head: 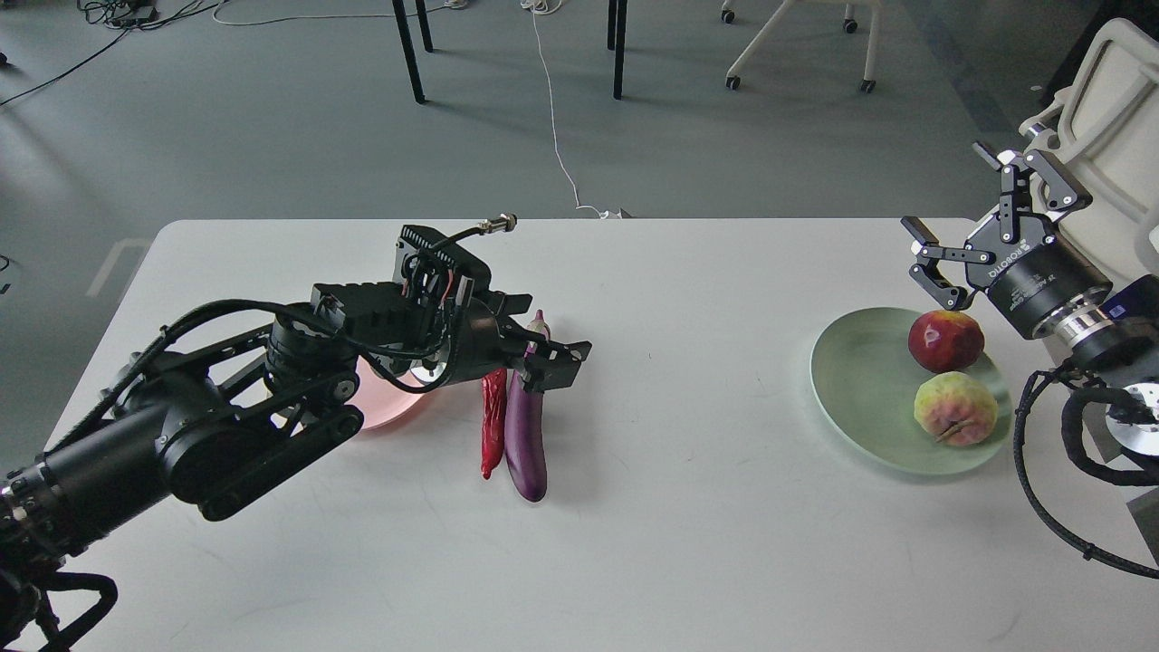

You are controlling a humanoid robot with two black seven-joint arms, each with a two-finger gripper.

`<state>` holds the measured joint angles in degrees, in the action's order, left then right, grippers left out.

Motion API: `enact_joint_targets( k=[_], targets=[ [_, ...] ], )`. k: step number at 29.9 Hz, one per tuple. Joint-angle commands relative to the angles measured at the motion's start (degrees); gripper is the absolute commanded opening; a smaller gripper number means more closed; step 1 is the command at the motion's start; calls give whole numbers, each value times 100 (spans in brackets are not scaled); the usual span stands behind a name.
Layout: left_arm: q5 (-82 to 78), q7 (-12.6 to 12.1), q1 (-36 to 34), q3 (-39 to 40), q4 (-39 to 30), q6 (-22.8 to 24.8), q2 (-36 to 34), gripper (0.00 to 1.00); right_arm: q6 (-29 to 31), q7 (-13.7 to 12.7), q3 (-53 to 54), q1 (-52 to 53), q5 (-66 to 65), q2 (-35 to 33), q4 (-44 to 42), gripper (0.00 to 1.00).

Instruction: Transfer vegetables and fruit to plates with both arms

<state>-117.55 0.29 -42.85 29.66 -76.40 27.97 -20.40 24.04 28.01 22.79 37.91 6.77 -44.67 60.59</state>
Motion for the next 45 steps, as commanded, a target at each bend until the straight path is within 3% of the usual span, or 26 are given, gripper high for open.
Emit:
enact_joint_targets(
  k=[1, 5, 12, 19, 27, 30, 33, 39, 45],
  targets=[
    [328, -407, -74, -180, 318, 3, 264, 98, 4, -1, -2, -3, 0, -7, -3, 97],
    [513, -653, -188, -206, 977, 3, 677, 98, 4, -1, -2, -12, 0, -7, -3, 97],
    [540, -636, -514, -759, 1917, 3, 1003, 98, 4, -1, -2, -73, 0, -7, -3, 97],
    [750, -601, -523, -778, 2612, 3, 1284, 98, 13, -1, 6, -170, 0, -7, 6, 97],
    [926, -592, -558, -787, 2868, 3, 1390, 93, 13, -1, 33, -170, 0, -7, 6, 97],
    [970, -583, -558, -778, 2886, 3, 1390, 77, 13, -1, 24, -179, 0, -7, 6, 97],
    [1250, -635, -567, -778, 2886, 3, 1390, 44, 13, -1, 24, -179, 0, -7, 6, 97],
    [1410, -653, -619, -769, 2824, 3, 1399, 14, 13, -1, 15, -188, -9, -16, 6, 97],
    [1506, -767, -821, -769, 2815, 3, 1601, 8, 13, -1, 6, -197, -9, -25, 14, 97]
  ],
)
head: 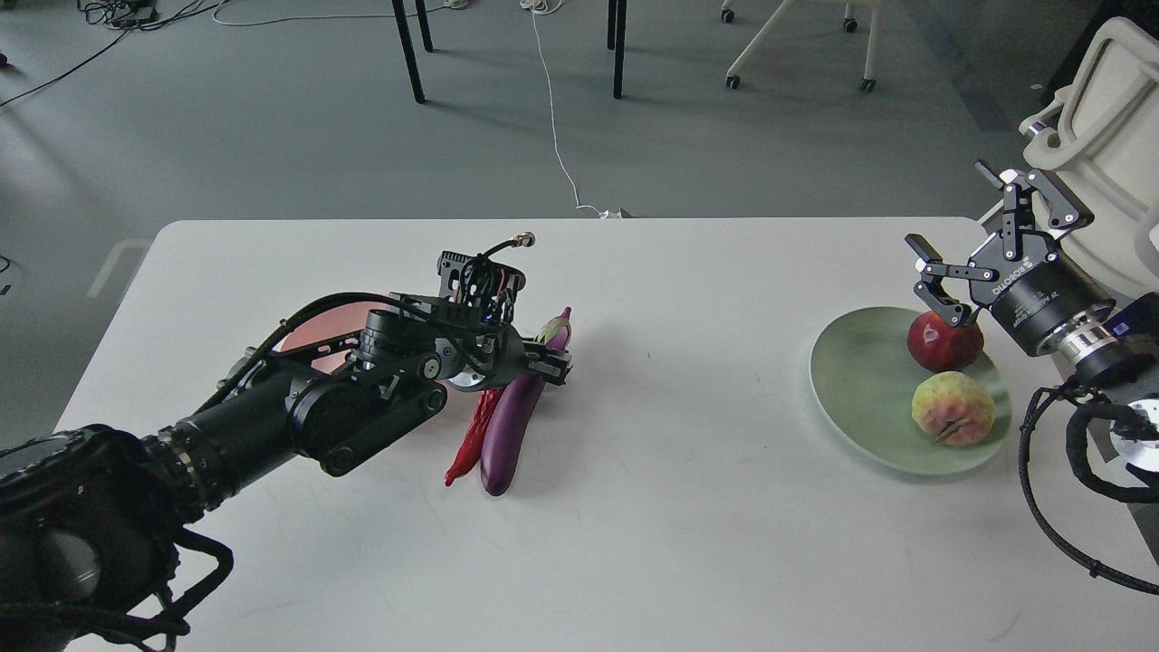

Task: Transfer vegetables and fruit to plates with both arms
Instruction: 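Grasp the purple eggplant with the left gripper and lift it toward the pink plate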

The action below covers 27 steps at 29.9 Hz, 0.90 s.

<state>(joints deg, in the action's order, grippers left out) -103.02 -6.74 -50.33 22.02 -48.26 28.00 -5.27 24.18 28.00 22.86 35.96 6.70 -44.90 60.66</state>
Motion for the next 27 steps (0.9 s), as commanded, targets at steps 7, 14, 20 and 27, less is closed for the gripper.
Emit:
enact_joint_targets(
  k=[7, 14, 20, 27],
  targets=[
    [571, -257, -354, 4, -87, 0, 70, 9, -1, 0, 8, -27, -2, -19, 7, 97],
    [1258, -179, -943, -14, -386, 0, -377, 9, -1, 0, -9, -27, -2, -36, 42, 97],
    [1249, 277, -891, -504, -851, 0, -1545, 9, -1, 0, -1, -27, -11, -45, 51, 97],
    [1328, 533, -873, -752, -1616, 0, -2628, 9, 0, 0, -18, -36, -19, -45, 43, 97]
  ],
)
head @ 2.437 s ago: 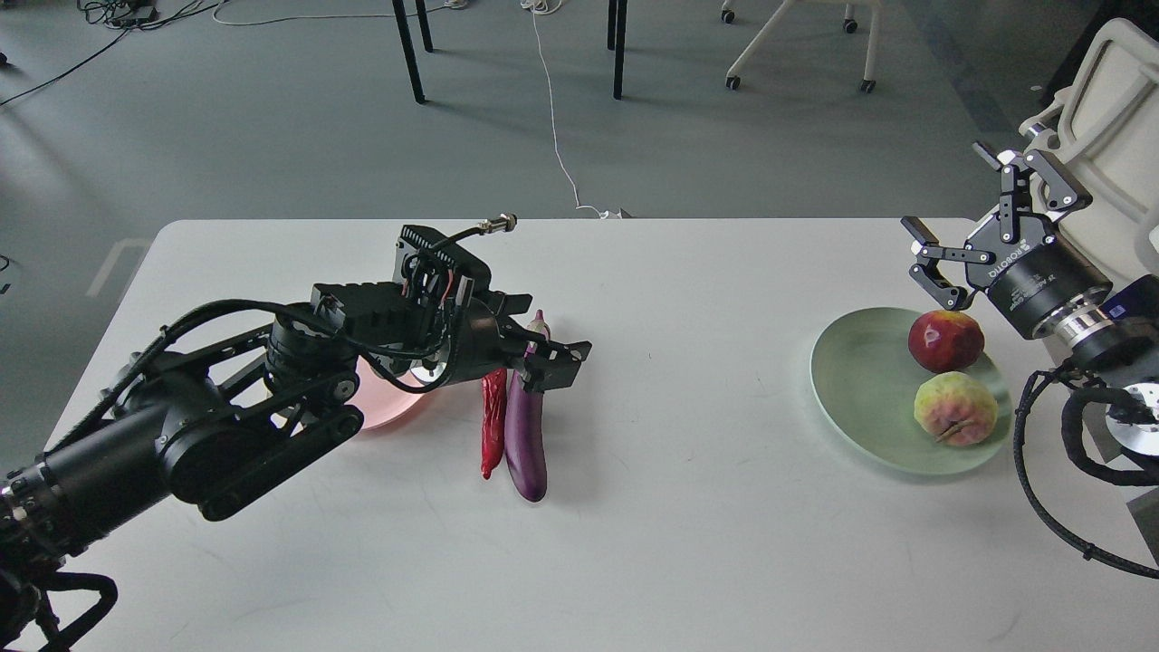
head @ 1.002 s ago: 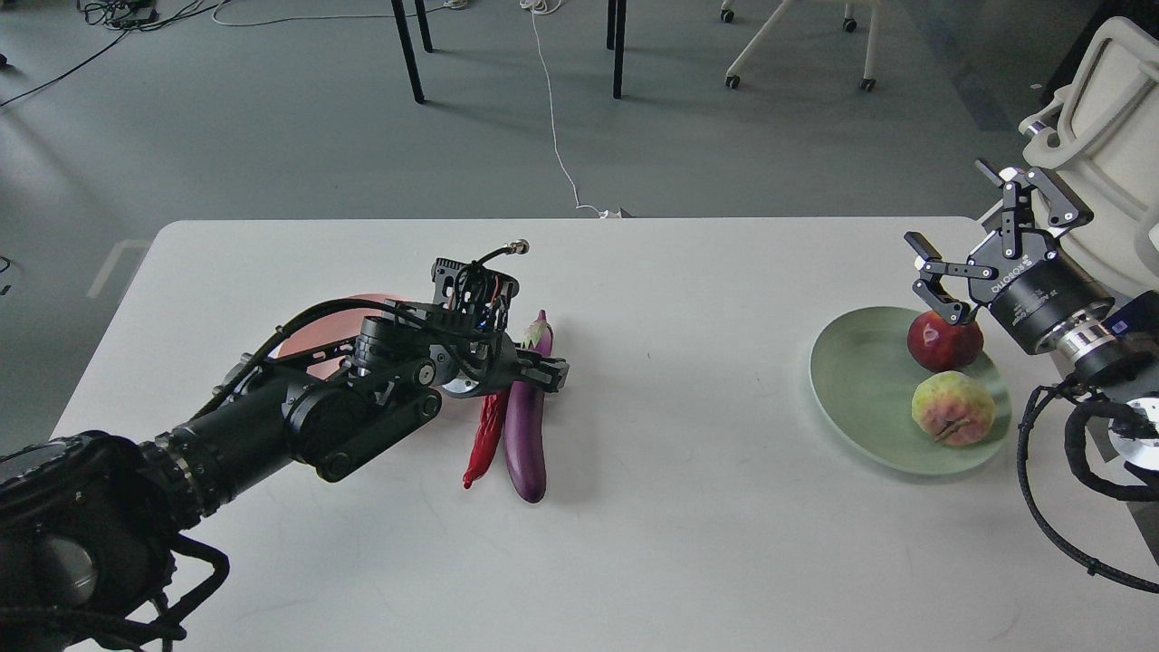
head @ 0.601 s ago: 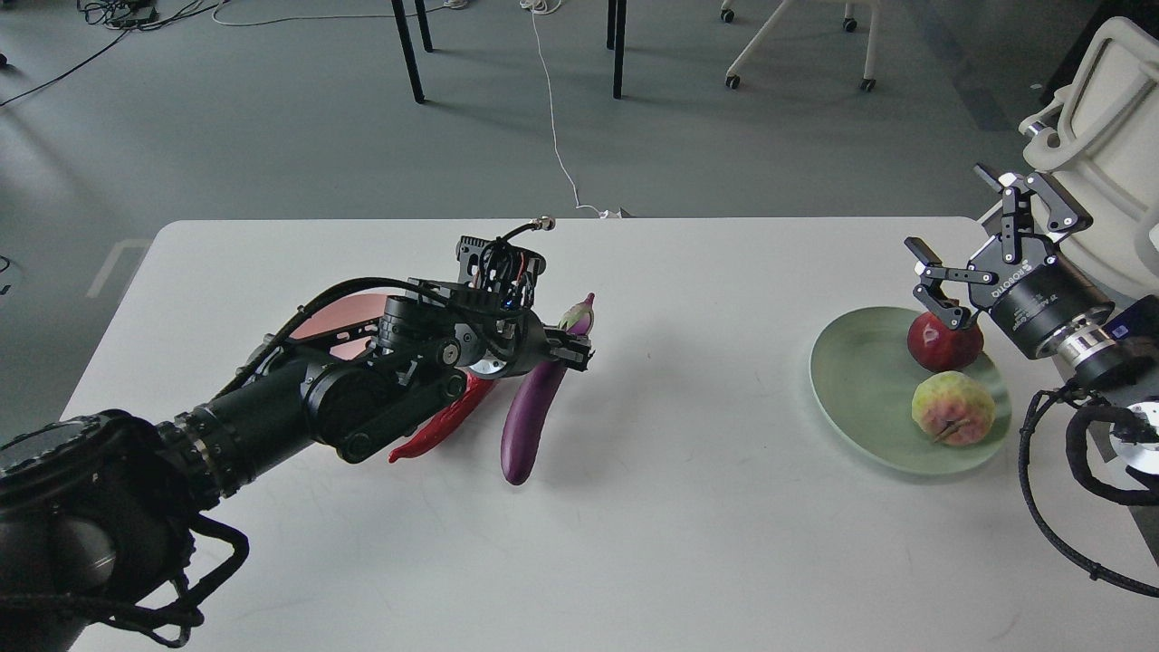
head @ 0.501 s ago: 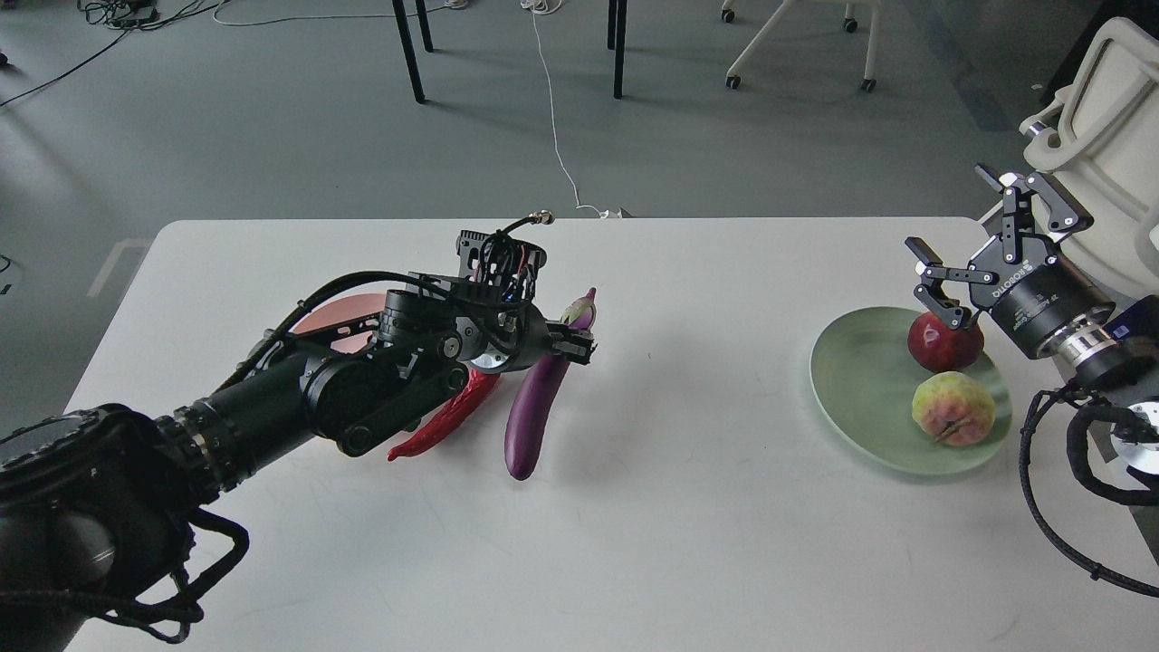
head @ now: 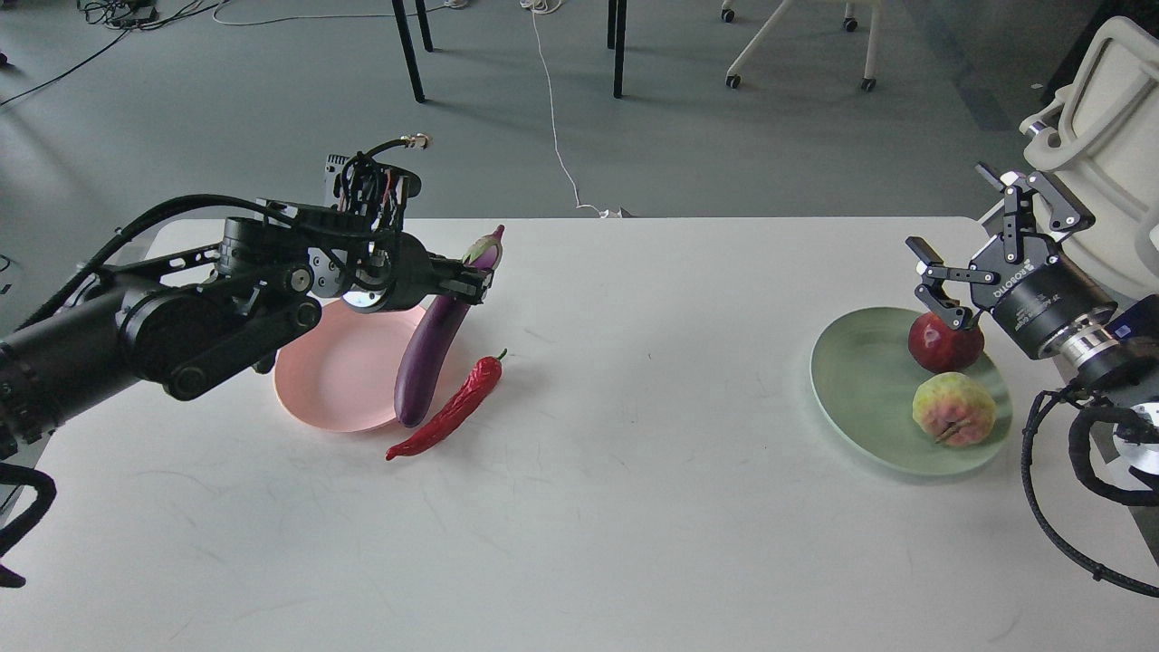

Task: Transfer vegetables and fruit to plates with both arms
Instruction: 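Grasp the purple eggplant with the left gripper and lift it toward the pink plate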

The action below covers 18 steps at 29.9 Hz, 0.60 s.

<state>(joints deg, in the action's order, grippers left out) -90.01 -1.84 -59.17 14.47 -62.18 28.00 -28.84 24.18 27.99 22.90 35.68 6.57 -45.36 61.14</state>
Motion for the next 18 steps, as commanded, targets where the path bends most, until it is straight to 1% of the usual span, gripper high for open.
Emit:
enact_joint_targets(
  k=[1, 3, 7, 9, 11, 18],
  targets=[
    [36, 61, 10, 12, -233, 0, -280, 10, 8, 1, -23, -8, -6, 1, -14, 97],
    [36, 174, 19, 12, -224, 0, -280, 10, -1, 1, -14, -8, -15, 1, -14, 97],
    [28, 561, 141, -32, -268, 0, -332, 10, -1, 1, 4, 1, -24, 1, -5, 97],
    [28, 702, 265, -14, -286, 0, -429, 10, -10, 1, 13, 1, -24, 1, -14, 97],
    [28, 755, 283, -23, -251, 0, -543, 10, -10, 1, 4, 1, -24, -8, -31, 97],
    [28, 755, 327, -5, -259, 0, -702, 10, -10, 1, 13, 1, -24, -69, -5, 97]
  ],
)
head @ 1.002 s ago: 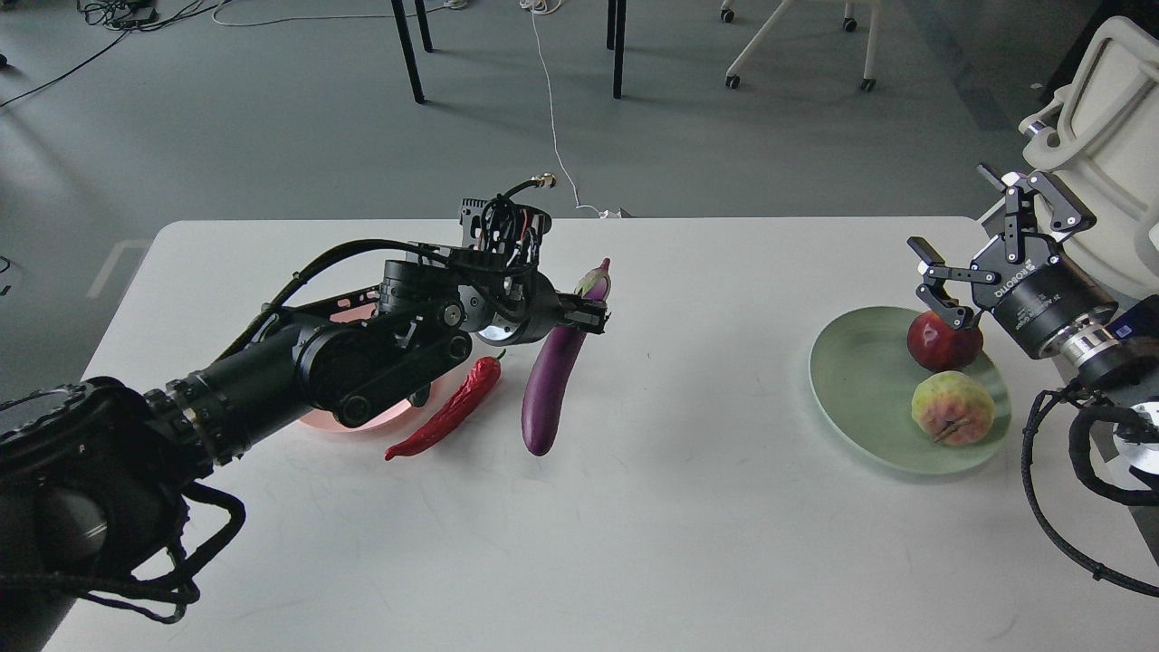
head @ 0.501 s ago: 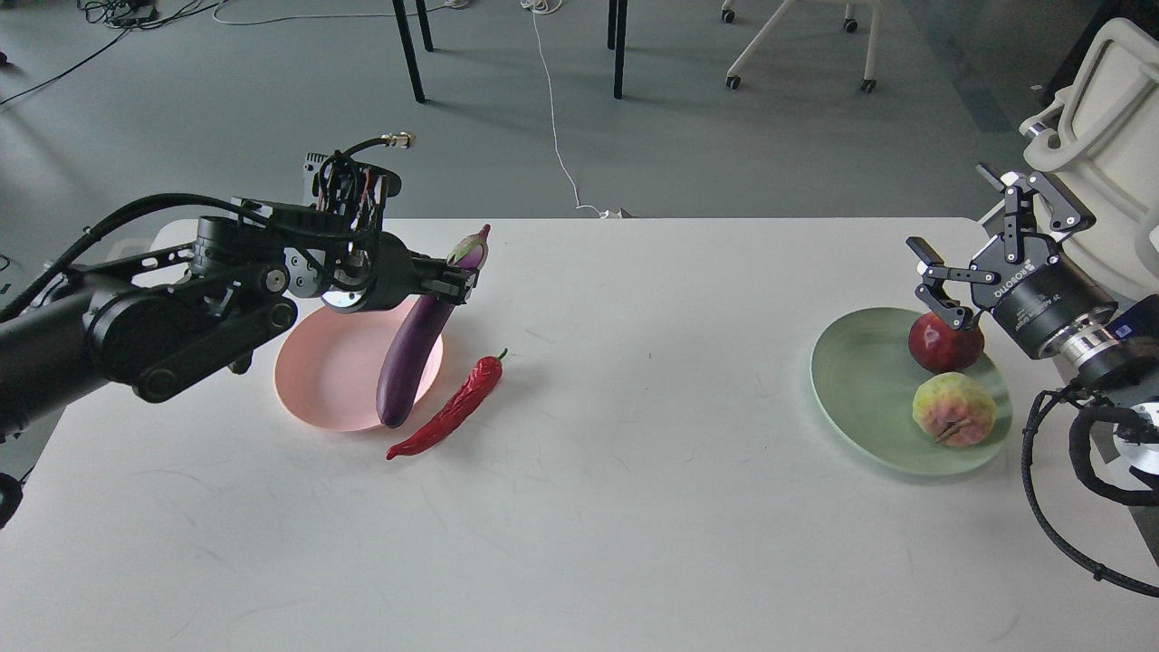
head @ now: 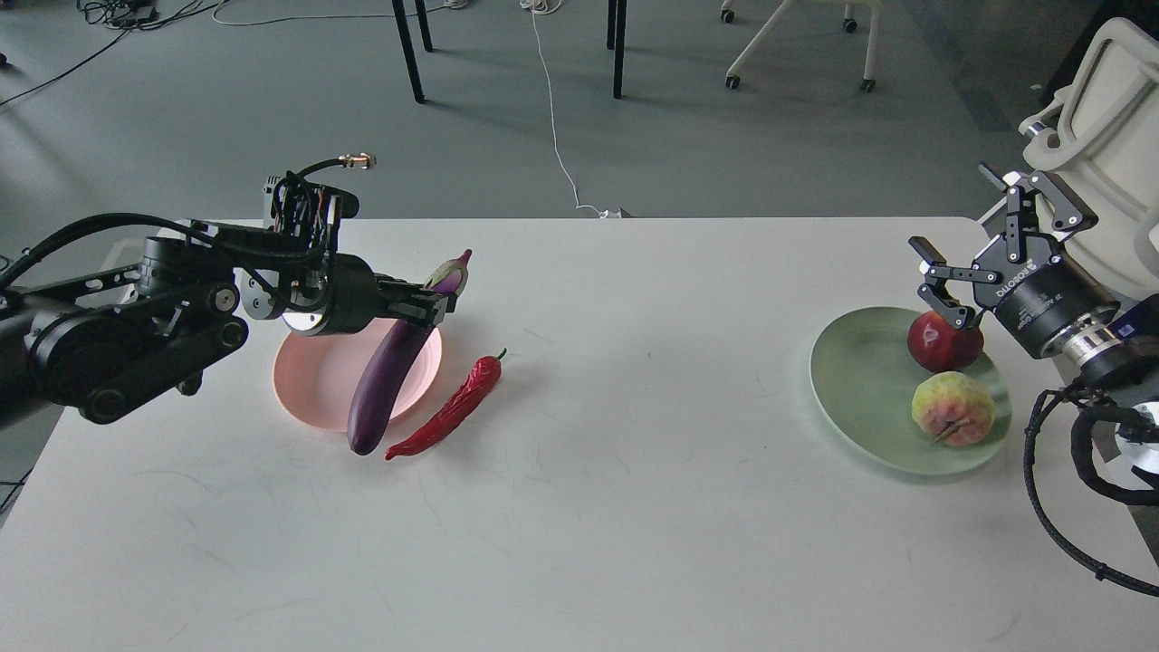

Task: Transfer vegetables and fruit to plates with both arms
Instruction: 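Grasp the purple eggplant with the left gripper and lift it toward the pink plate, then lower the eggplant onto the pink plate with the left gripper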

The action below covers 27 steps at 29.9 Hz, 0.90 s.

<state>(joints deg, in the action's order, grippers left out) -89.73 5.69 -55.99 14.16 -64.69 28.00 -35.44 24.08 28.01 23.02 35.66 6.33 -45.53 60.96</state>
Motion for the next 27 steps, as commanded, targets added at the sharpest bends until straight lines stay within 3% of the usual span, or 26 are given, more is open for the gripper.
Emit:
enact_joint_targets(
  k=[1, 7, 14, 27],
  targets=[
    [0, 2, 9, 34, -8, 0, -42, 10, 0, -1, 1, 3, 0, -87, 13, 97],
    [0, 2, 18, -18, -420, 0, -121, 10, 0, -1, 124, 47, 0, -245, -31, 97],
    [-88, -68, 53, -71, -368, 0, -33, 10, 18, -1, 150, 12, -9, -711, 91, 97],
    [-106, -59, 378, -63, -377, 0, -139, 10, 0, -1, 168, -287, -9, -659, 92, 97]
  ],
)
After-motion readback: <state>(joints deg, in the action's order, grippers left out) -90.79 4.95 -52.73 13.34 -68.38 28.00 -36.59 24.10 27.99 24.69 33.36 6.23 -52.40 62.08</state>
